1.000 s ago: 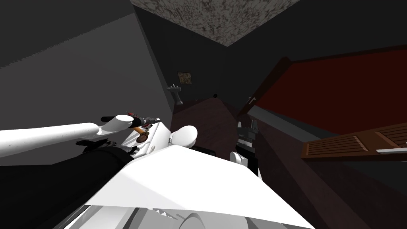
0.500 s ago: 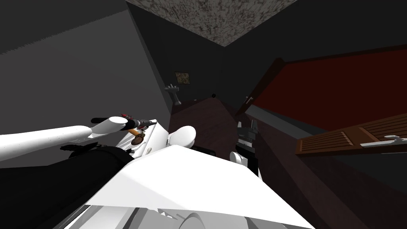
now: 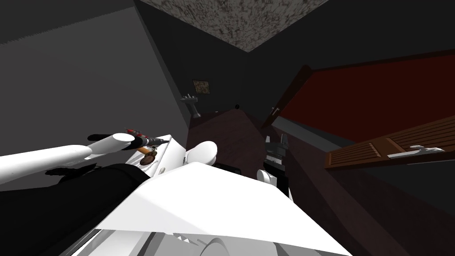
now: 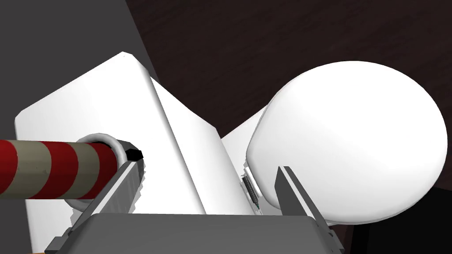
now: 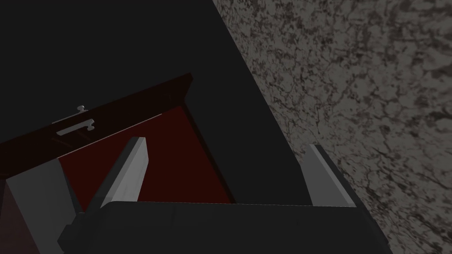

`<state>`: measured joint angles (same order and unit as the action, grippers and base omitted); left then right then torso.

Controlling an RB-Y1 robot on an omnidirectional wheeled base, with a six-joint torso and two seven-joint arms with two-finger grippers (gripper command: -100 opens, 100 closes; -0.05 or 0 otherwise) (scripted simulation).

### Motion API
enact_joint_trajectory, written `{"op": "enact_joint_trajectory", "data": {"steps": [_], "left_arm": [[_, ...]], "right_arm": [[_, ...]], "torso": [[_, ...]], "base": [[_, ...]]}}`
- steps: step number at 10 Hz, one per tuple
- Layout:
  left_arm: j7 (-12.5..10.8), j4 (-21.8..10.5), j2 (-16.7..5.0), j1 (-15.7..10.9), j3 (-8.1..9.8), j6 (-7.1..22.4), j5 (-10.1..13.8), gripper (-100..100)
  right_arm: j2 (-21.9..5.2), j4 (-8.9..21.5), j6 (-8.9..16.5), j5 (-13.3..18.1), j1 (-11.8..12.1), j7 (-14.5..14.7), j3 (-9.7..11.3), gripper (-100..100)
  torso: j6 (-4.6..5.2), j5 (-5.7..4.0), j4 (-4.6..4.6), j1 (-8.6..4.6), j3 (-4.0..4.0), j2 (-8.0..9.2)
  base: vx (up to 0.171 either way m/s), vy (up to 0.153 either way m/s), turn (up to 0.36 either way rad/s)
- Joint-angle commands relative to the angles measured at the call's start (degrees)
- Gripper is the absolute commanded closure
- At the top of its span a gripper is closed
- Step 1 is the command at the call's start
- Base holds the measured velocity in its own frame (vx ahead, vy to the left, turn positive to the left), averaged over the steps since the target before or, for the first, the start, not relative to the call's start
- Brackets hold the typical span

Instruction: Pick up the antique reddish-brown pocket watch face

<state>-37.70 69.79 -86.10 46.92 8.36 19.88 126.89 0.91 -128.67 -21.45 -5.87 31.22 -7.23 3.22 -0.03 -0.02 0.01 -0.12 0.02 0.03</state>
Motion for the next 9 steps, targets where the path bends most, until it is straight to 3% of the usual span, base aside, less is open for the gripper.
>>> {"op": "enact_joint_trajectory", "data": {"steps": [1,2,3,4,5,7,8,9], "left_arm": [[-0.7,-2.4,0.5,-0.8,-0.44,2.2,-1.3,-100],[-1.9,-4.1,1.5,-1.1,-0.3,4.1,-3.5,-100],[-1.9,-4.9,1.5,-1.1,-0.3,4.4,-3.5,-100],[-3.1,-6.9,2.4,-1.3,-0.17,6.6,-5.7,-100],[-3.1,-7.2,2.4,-1.3,-0.17,6.6,-5.7,-100],[-5.3,-11.5,4.1,-1.7,0.07,10.4,-9.6,-100],[-5.3,-11.6,4.1,-1.7,0.07,10.5,-9.7,-100],[-6.3,-13.5,4.9,-1.9,0.17,12.3,-11.5,-100]], "right_arm": [[0.0,0.0,0.0,0.0,0.0,0.0,0.0,0],[0.0,0.0,0.0,0.0,0.0,0.0,0.0,0],[0.0,0.0,0.0,0.0,0.0,0.0,0.0,0],[0.0,0.0,0.0,0.0,0.0,0.0,0.0,0],[0.0,0.0,0.0,0.0,0.0,0.0,0.0,0],[0.0,0.0,0.0,0.0,0.0,0.0,0.0,0],[0.0,0.0,0.0,0.0,0.0,0.0,0.0,0],[0.0,0.0,0.0,0.0,0.0,0.0,0.0,0]], "torso": [[0.0,0.0,0.0,0.0,0.0,0.0],[-0.02,0.0,0.0,0.02,0.0,0.01],[0.0,0.0,0.0,0.01,-0.01,-0.01],[-0.01,0.01,0.0,0.03,-0.01,-0.01],[-0.01,0.0,0.0,0.01,0.0,0.0],[0.0,0.0,0.0,0.01,0.01,0.01],[-0.01,-0.01,0.0,-0.01,0.01,0.01],[-0.01,-0.01,0.0,0.01,0.0,0.0]], "base": [[0.01,-0.025,-0.031],[0.014,-0.03,-0.054],[0.014,-0.026,-0.031],[0.012,-0.033,-0.055],[0.009,-0.029,-0.028],[0.01,-0.036,-0.072],[0.015,-0.028,-0.016],[0.016,-0.027,-0.049]]}}
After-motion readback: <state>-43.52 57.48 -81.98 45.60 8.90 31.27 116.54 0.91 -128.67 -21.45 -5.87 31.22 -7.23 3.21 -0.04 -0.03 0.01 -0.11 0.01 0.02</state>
